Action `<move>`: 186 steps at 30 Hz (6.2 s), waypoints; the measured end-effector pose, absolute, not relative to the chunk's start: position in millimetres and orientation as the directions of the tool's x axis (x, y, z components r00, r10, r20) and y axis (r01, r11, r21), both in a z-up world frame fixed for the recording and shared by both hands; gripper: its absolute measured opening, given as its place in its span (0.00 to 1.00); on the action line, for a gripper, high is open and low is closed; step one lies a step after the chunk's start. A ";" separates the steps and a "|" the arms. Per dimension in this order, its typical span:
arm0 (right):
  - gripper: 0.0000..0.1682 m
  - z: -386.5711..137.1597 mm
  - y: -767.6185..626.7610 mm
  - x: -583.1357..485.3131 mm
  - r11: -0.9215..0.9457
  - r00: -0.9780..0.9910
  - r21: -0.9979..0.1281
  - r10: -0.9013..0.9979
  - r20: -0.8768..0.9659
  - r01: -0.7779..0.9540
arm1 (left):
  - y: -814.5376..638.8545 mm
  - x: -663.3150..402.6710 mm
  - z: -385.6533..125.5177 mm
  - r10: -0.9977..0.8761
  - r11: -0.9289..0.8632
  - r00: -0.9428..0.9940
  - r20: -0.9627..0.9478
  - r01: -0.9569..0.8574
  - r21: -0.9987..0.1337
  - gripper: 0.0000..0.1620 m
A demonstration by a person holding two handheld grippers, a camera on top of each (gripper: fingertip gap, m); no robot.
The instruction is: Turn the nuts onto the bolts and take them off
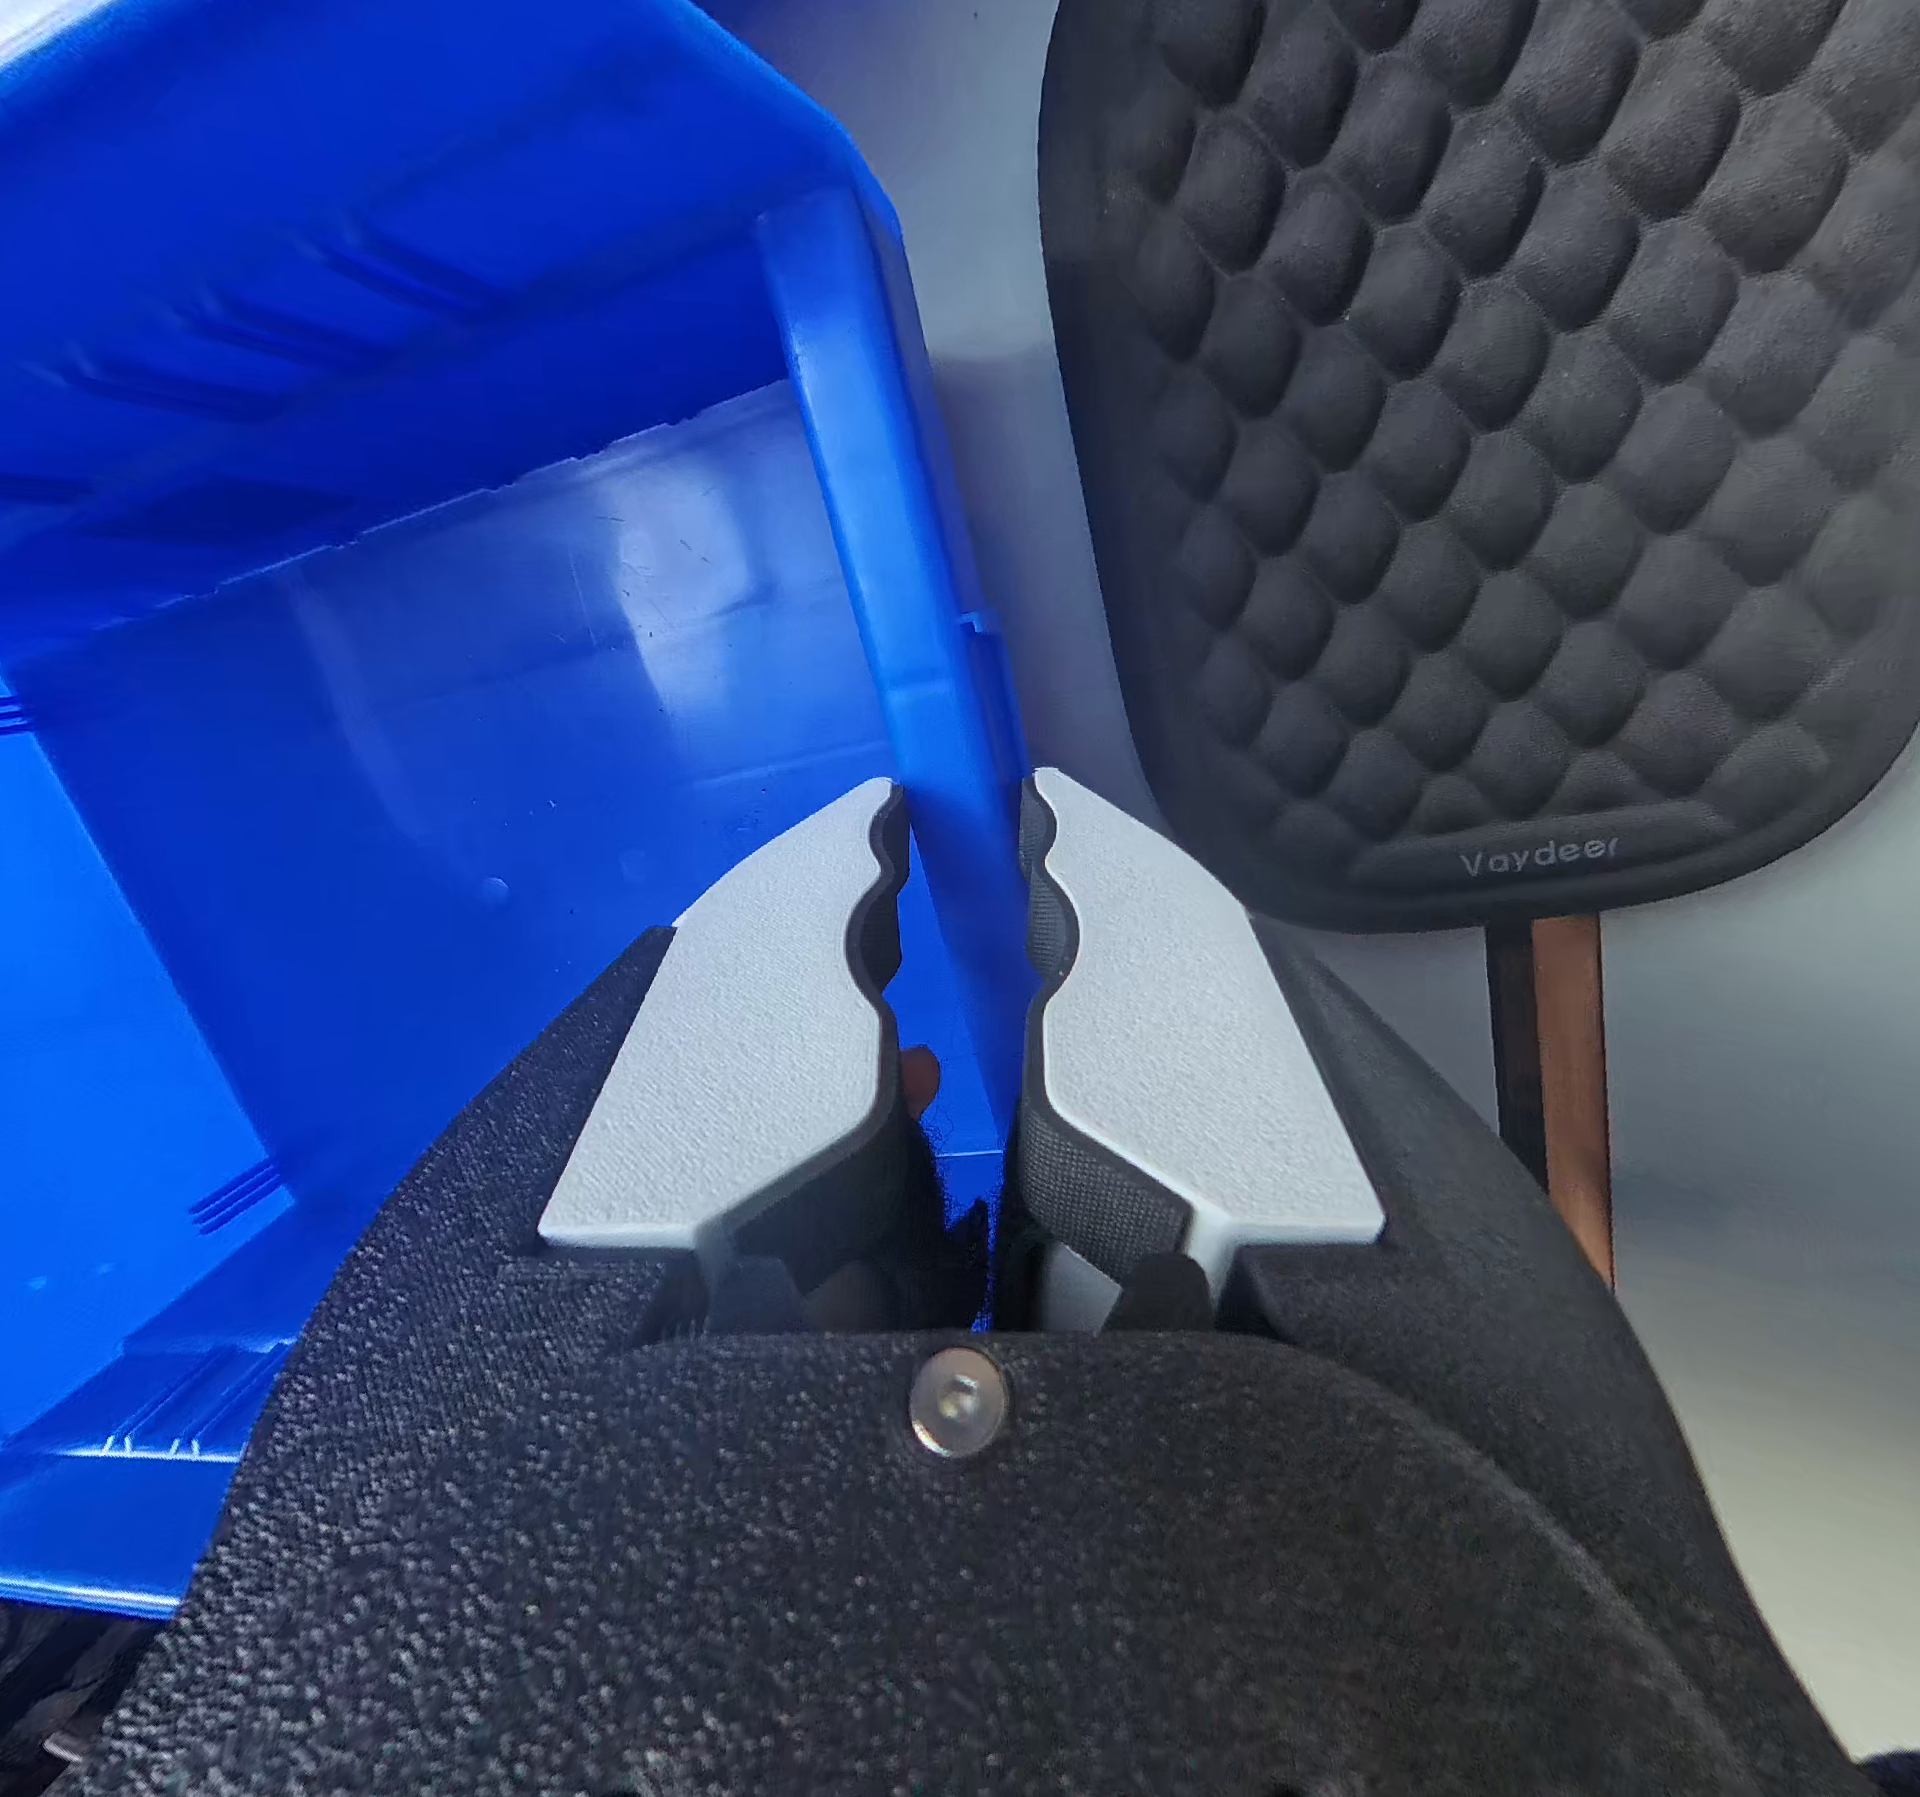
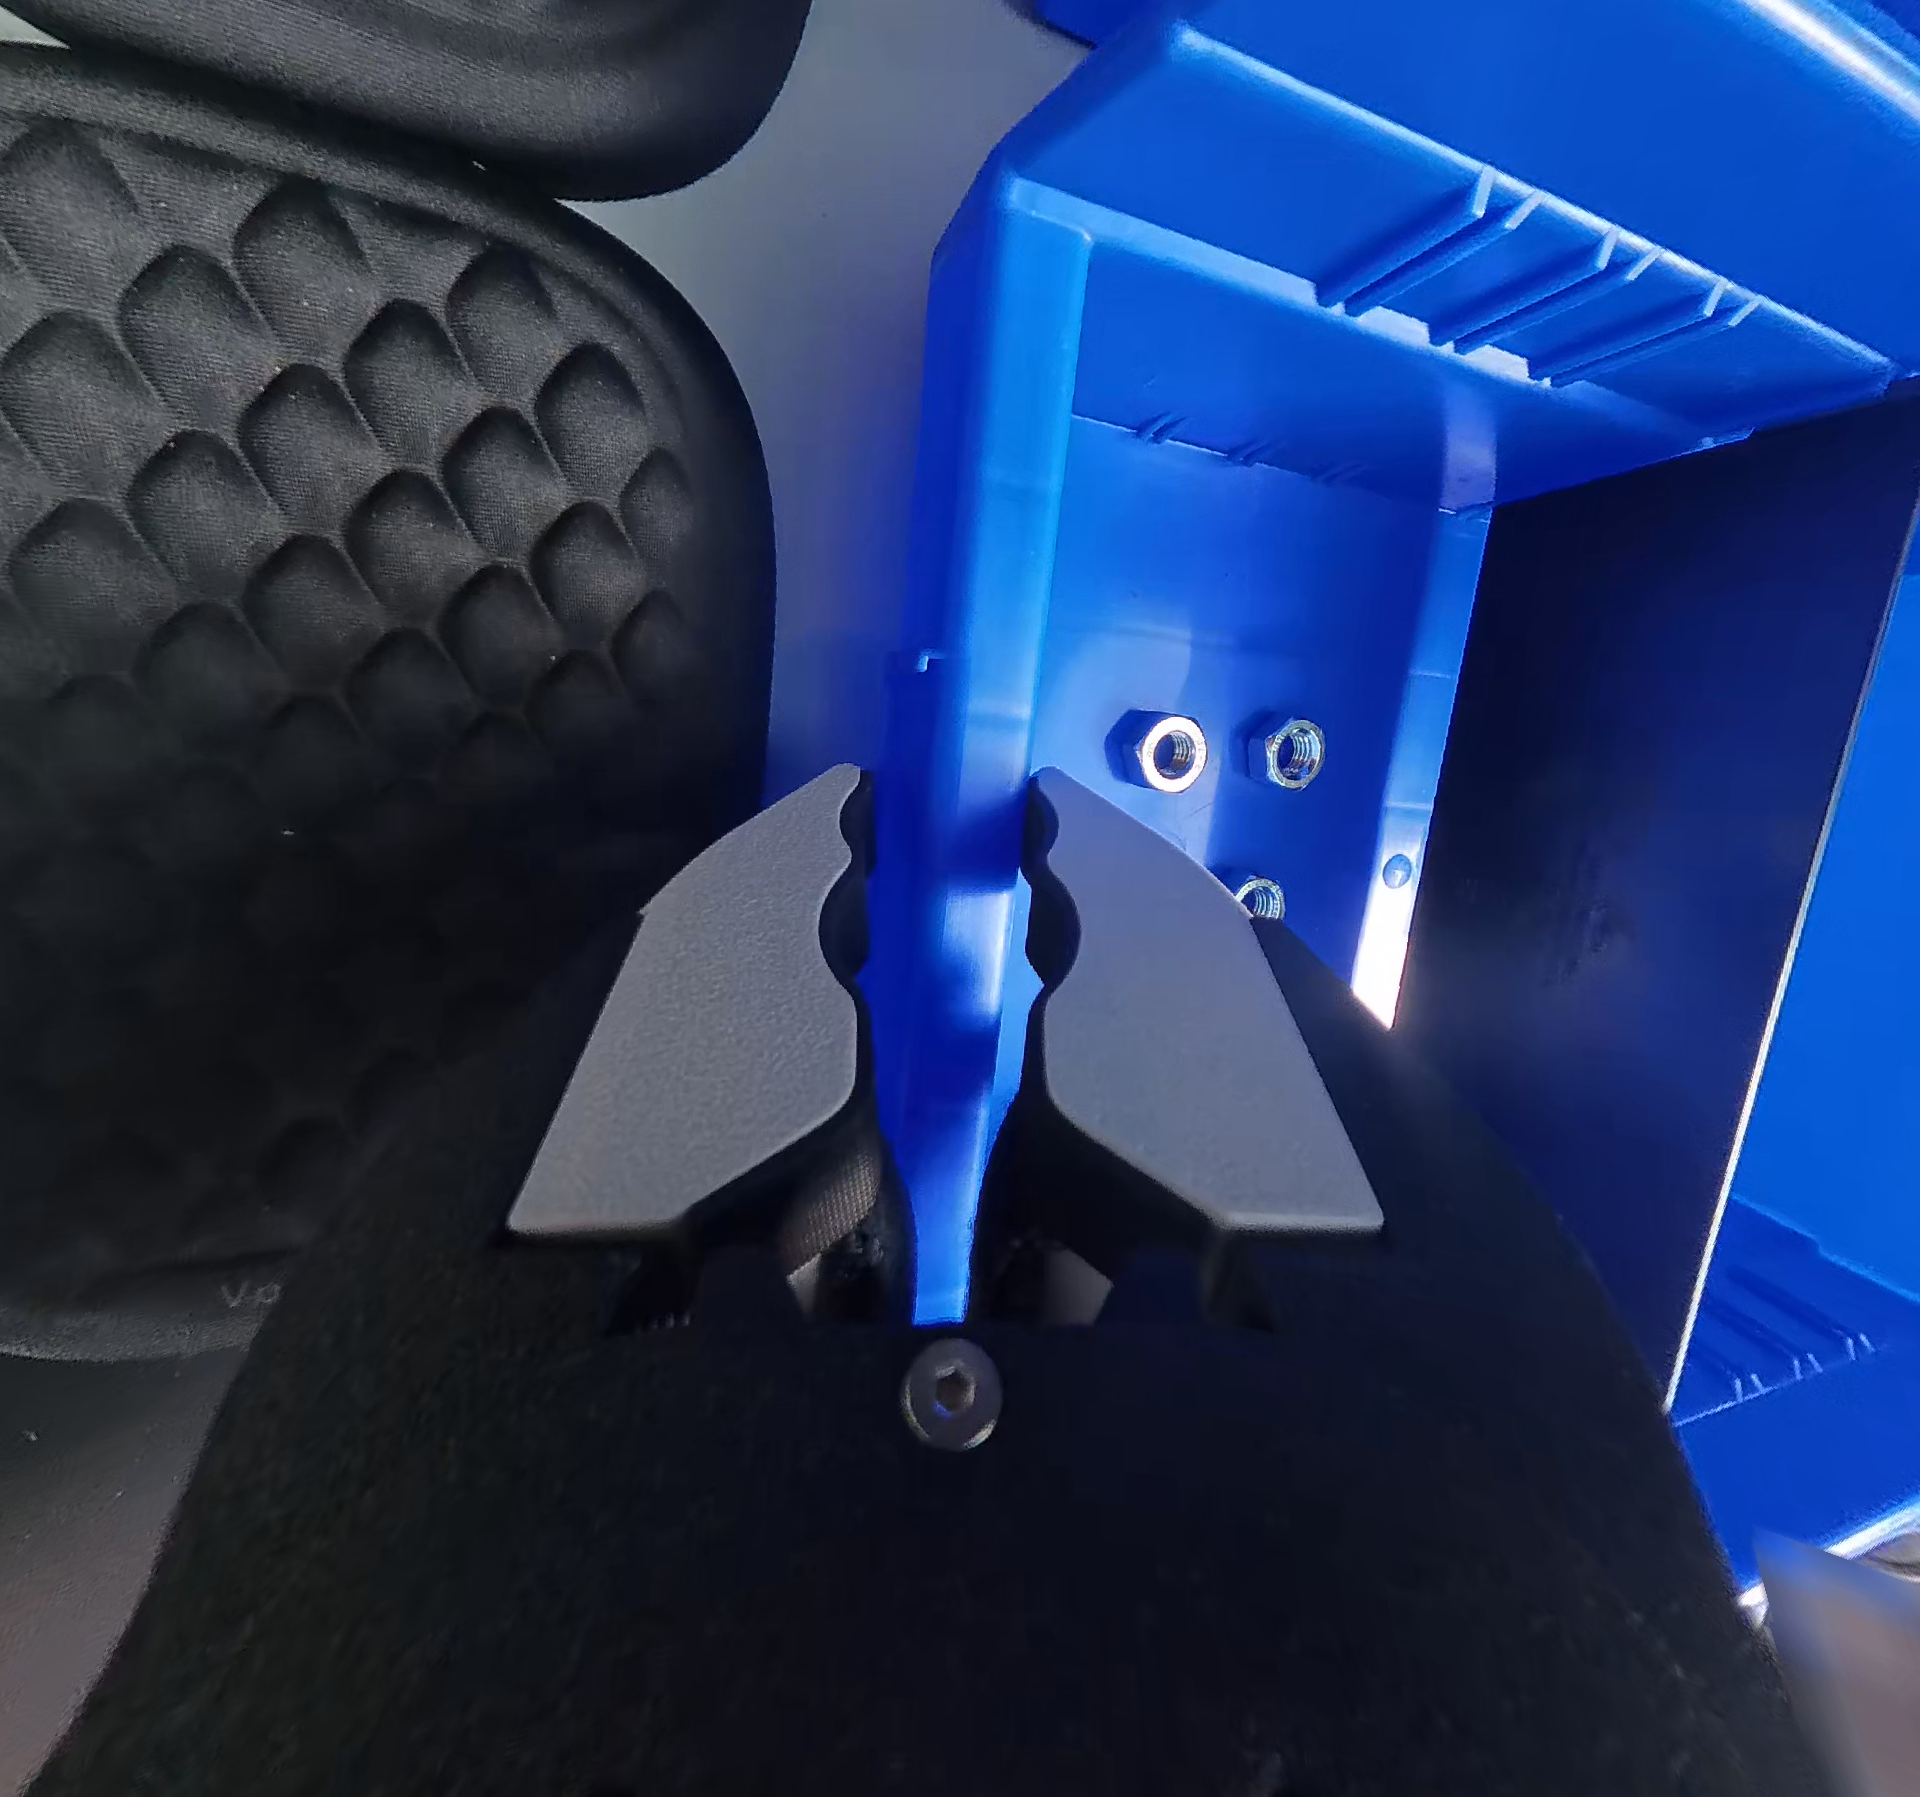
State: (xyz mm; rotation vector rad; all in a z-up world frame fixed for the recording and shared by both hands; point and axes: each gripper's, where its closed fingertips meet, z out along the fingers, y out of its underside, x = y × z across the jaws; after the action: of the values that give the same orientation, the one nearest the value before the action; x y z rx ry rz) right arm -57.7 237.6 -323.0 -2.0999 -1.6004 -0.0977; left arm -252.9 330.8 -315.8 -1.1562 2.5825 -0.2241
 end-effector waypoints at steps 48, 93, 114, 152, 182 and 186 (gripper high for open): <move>0.45 -273.8 203.2 31.9 -0.387 0.993 -0.922 -0.112 0.030 -0.016 | 276.9 -123.7 -270.6 -0.735 -0.134 0.663 -0.143 -0.349 -0.927 0.36; 0.03 -158.5 212.5 -28.1 -0.249 0.941 -0.945 -0.209 0.268 0.214 | 263.9 -207.1 -146.0 -0.590 0.301 0.659 -0.466 -0.356 -0.884 0.06; 0.03 -163.3 355.8 -342.0 -0.093 0.935 -0.981 0.329 0.131 0.170 | 306.5 -520.5 -127.4 -0.121 0.181 0.856 -0.503 -0.479 -0.859 0.06; 0.28 -264.6 388.7 -409.8 -0.089 0.883 -0.911 0.298 0.362 0.404 | 368.6 -598.5 -252.3 -0.198 0.030 0.926 -0.320 -0.321 -0.947 0.15; 0.41 -256.6 310.6 -154.6 -0.331 0.982 -0.924 0.043 0.185 0.189 | 398.7 -345.2 -233.5 -0.644 -0.042 0.607 -0.466 -0.636 -0.771 0.23; 0.41 -270.0 324.4 -154.9 -0.418 0.985 -0.892 0.066 0.160 0.173 | 406.3 -340.2 -248.0 -0.660 -0.067 0.543 -0.519 -0.731 -0.679 0.23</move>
State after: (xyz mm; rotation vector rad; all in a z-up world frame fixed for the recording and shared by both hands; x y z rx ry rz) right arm -154.9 324.4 -270.0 -2.0021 -0.1693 -0.1187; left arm -340.2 406.3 -248.0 -1.7726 1.1588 0.0884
